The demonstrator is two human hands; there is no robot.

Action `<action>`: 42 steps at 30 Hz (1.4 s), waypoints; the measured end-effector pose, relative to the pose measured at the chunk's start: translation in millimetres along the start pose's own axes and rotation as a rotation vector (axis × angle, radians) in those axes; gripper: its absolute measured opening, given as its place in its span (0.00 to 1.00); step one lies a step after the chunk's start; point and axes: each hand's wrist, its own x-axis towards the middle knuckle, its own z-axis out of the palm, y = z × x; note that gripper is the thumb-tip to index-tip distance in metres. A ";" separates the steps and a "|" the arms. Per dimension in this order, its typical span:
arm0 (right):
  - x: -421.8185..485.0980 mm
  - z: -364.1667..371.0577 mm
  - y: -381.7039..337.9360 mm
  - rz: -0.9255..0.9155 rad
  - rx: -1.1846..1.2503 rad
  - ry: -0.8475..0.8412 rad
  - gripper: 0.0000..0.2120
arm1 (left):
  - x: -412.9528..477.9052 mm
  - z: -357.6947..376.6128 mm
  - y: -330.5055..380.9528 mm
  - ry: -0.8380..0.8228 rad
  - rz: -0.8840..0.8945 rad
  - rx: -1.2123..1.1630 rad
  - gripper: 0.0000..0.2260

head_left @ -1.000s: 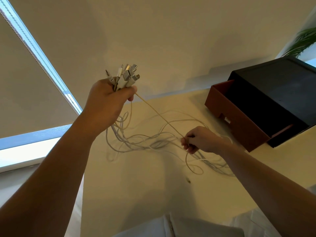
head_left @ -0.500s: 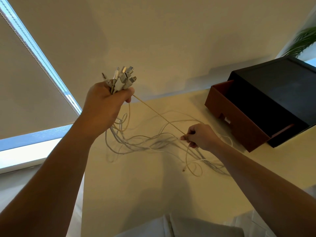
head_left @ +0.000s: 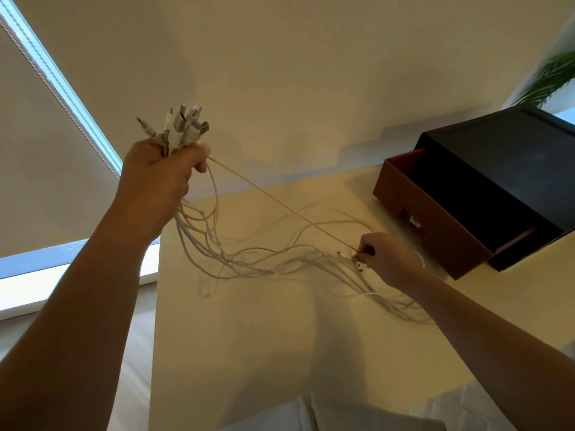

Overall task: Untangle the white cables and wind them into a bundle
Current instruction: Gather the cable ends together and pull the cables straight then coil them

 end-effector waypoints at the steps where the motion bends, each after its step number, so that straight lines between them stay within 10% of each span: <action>1: -2.7 0.0 2.5 -0.103 -0.085 0.039 0.08 | 1.4 -0.5 -0.9 0.007 -0.008 0.000 0.13; 7: -24.1 4.1 4.9 -0.387 -0.301 0.176 0.08 | 11.9 -0.1 -3.7 0.067 -0.052 0.014 0.11; 20: -19.4 -8.8 17.4 0.064 0.705 0.000 0.05 | 16.6 -15.4 -35.1 0.140 -0.152 0.072 0.10; 35: -15.7 -15.6 20.2 -0.025 0.170 -0.231 0.11 | 19.3 1.6 -33.4 0.131 -0.128 0.114 0.13; 42: -24.8 -20.4 -26.7 -0.008 0.561 -0.363 0.08 | 18.3 11.6 -18.1 0.076 -0.080 0.068 0.12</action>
